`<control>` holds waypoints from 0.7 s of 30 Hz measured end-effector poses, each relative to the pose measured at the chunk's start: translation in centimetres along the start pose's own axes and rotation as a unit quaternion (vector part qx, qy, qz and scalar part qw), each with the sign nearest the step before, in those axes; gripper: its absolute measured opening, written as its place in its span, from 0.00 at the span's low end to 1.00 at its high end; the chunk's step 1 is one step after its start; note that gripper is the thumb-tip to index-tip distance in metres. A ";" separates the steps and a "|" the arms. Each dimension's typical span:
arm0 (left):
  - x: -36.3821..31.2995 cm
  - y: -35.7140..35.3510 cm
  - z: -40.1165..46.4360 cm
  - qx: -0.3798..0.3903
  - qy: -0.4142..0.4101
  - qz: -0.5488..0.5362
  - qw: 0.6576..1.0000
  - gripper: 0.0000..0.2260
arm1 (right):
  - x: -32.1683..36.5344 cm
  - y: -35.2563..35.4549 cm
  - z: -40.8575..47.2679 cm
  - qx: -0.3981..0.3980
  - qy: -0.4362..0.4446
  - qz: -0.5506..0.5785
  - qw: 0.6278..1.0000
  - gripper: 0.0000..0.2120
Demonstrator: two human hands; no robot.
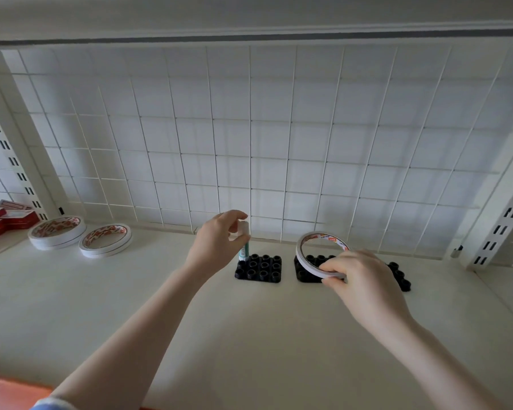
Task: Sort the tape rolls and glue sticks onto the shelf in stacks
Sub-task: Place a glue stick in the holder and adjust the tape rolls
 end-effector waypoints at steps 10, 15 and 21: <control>0.1 5.1 -4.8 -0.101 0.039 0.116 0.987 0.15 | 3.8 1.7 1.3 -0.018 0.110 0.006 0.994 0.05; 2.6 8.2 -9.0 -0.117 0.078 0.170 0.975 0.15 | 8.0 0.6 2.8 0.002 0.169 0.018 0.985 0.02; 9.3 13.0 -13.1 -0.109 0.133 0.212 0.962 0.17 | 15.5 -3.0 5.1 0.016 0.203 0.030 0.979 0.04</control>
Point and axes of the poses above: each hand's wrist, its own z-axis towards the middle knuckle, its own y-axis out of the back of the hand, x = y × z, the point moved 6 cm from there along z, towards the middle knuckle, and after that the axes turned 14 degrees about x, right-handed, at the moved point
